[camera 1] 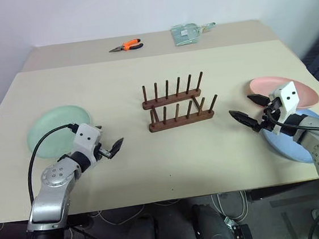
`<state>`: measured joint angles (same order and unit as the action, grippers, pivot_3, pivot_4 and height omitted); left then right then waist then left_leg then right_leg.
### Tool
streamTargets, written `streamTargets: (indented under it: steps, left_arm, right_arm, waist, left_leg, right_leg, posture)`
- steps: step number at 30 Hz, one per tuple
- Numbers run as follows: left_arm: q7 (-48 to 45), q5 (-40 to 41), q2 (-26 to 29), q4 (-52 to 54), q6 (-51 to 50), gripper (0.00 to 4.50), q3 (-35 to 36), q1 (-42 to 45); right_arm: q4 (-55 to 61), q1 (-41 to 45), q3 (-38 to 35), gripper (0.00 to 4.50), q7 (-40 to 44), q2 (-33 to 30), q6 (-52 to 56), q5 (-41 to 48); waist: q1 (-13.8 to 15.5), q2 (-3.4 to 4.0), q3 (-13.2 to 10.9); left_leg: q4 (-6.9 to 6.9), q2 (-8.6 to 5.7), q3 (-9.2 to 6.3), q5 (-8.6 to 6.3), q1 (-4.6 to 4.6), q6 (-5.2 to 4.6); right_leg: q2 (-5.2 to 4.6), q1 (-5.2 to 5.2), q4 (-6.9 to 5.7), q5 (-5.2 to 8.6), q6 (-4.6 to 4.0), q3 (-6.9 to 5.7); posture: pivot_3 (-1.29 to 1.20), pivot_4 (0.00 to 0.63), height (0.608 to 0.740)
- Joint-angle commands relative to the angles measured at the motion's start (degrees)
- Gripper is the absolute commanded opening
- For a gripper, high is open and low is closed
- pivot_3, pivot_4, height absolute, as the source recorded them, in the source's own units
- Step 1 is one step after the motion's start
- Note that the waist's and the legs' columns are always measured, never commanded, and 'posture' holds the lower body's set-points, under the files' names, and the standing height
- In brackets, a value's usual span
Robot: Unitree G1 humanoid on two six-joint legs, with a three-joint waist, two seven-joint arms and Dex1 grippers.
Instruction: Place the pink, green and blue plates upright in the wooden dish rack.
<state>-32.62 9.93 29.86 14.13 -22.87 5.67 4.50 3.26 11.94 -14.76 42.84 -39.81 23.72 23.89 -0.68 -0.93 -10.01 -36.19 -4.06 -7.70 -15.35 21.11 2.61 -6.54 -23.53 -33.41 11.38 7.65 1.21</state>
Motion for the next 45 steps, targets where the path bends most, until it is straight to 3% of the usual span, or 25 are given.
streamTargets:
  steps: [1,10,16,20,28,31,37,45]
  left_arm:
    - [-0.52,0.42,0.65,0.50,1.90,4.50,0.75,-0.22]
    - [-3.48,0.98,2.02,-1.20,2.82,4.50,-0.34,0.59]
    - [-12.61,2.01,2.66,-7.87,5.44,4.50,-5.72,5.26]
    - [-17.04,-2.01,-1.69,-20.25,10.12,4.50,-14.34,15.86]
    - [-21.58,-7.27,-10.92,-46.89,19.77,4.50,-21.16,32.45]
    - [-21.67,-8.32,-12.93,-52.28,22.58,3.65,-21.21,35.01]
    - [-24.86,-7.70,-13.73,-52.74,26.37,0.81,-21.03,34.76]
    - [-36.26,-4.65,-11.91,-44.11,27.68,0.79,-22.12,32.20]
  right_arm:
    - [0.81,1.98,0.28,4.45,-0.84,0.40,-1.68,-0.80]
    - [2.64,1.86,2.08,4.45,-2.96,1.77,-2.04,-2.30]
    - [7.65,-3.00,4.03,4.45,-4.34,1.95,-2.06,-4.48]
    - [13.05,-6.96,4.97,4.45,-6.87,3.84,-1.27,-5.04]
    - [19.16,-11.27,6.76,4.45,-11.06,6.31,-0.90,-6.97]
    - [20.88,-12.85,7.42,4.50,-12.32,6.58,-1.06,-8.49]
    - [24.90,-17.43,6.93,4.50,-13.20,5.98,-0.25,-9.07]
    - [28.17,-25.96,0.51,4.50,-7.14,-0.37,3.16,-6.60]
  waist:
    - [0.02,0.00,0.00]
    - [0.10,0.00,0.00]
    - [0.26,0.00,0.00]
    - [0.88,0.02,0.01]
    - [1.41,-0.03,0.05]
    - [1.50,-0.02,0.08]
    - [1.41,-0.03,0.10]
    - [1.39,0.00,0.11]
  left_leg:
    - [0.00,0.00,0.00,0.00,0.00,0.00]
    - [-0.01,-0.01,0.00,0.00,0.04,0.00]
    - [-0.03,-0.03,-0.04,0.00,0.06,0.00]
    - [-0.05,-0.03,-0.04,0.00,0.05,0.00]
    - [-0.09,-0.06,-0.03,-0.01,0.08,-0.02]
    - [-0.15,-0.08,-0.04,-0.01,0.06,-0.02]
    - [-0.15,-0.08,-0.06,-0.01,0.02,-0.03]
    - [-0.13,-0.08,-0.08,-0.03,0.08,-0.05]
  right_leg:
    - [0.00,0.00,0.00,0.00,-0.01,0.00]
    - [-0.01,0.00,0.02,0.01,-0.01,0.00]
    - [-0.01,-0.01,0.02,0.00,0.00,-0.04]
    - [-0.01,0.00,0.00,0.00,-0.01,-0.05]
    - [-0.01,0.01,0.03,-0.04,0.07,-0.07]
    - [-0.03,0.08,0.03,-0.03,0.10,-0.07]
    - [-0.04,0.10,0.00,0.09,0.28,-0.07]
    - [-0.04,0.08,0.02,0.09,0.28,-0.08]
  posture:
    - [0.00,0.150,0.740]
    - [0.00,0.150,0.740]
    - [0.00,0.150,0.740]
    - [0.00,0.150,0.740]
    - [0.00,0.150,0.740]
    - [0.00,0.150,0.740]
    - [0.00,0.150,0.740]
    - [0.00,0.150,0.740]
